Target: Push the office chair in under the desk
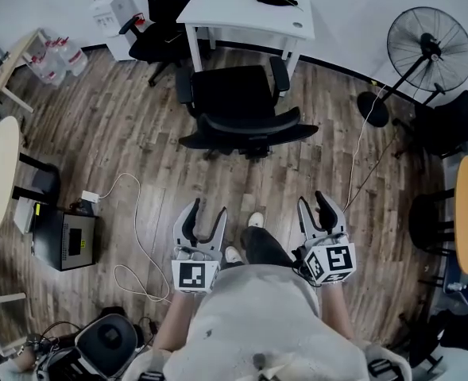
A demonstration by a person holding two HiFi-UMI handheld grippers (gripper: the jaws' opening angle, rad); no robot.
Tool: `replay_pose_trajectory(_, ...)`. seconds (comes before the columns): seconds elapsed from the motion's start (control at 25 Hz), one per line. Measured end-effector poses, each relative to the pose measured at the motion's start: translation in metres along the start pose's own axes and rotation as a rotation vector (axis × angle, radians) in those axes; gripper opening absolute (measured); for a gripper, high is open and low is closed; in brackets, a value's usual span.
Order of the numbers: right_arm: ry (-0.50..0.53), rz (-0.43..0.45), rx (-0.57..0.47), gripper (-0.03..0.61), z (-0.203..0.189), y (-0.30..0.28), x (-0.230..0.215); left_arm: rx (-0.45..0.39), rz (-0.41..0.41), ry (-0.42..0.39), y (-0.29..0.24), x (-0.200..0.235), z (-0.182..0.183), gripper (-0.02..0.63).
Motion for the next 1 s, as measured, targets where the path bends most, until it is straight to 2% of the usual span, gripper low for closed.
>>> replay_pose_trajectory(0.12,-0.009,0.01,0.02,0.178,-0.002,-0.025,-0.013,0.02,0.012,-0.012,-0.018,0.005,-0.006,0.264)
replay_pose_trajectory(0.44,-0.013,0.038,0.048,0.178,0.01,-0.093,-0.047,0.015,0.05,0.003,-0.079,0.027,0.009,0.264)
replay_pose_trajectory(0.76,-0.018,0.048,0.097,0.186,0.017,-0.155,-0.097,0.071,0.088,-0.018,-0.146,0.044,0.008,0.261)
replay_pose_trajectory(1.0,-0.004,0.074,0.121,0.189,0.023,-0.186,-0.136,0.084,0.152,-0.036,-0.184,0.047,0.011,0.261)
Point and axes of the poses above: the fingertips, and each gripper's own axes: y backward along the fingers, x to its left, z out of its top, the point moved 3 cm from there along y, backward along the fingers, and after that the axes turned 5 degrees about x, right-handed, at the moved point
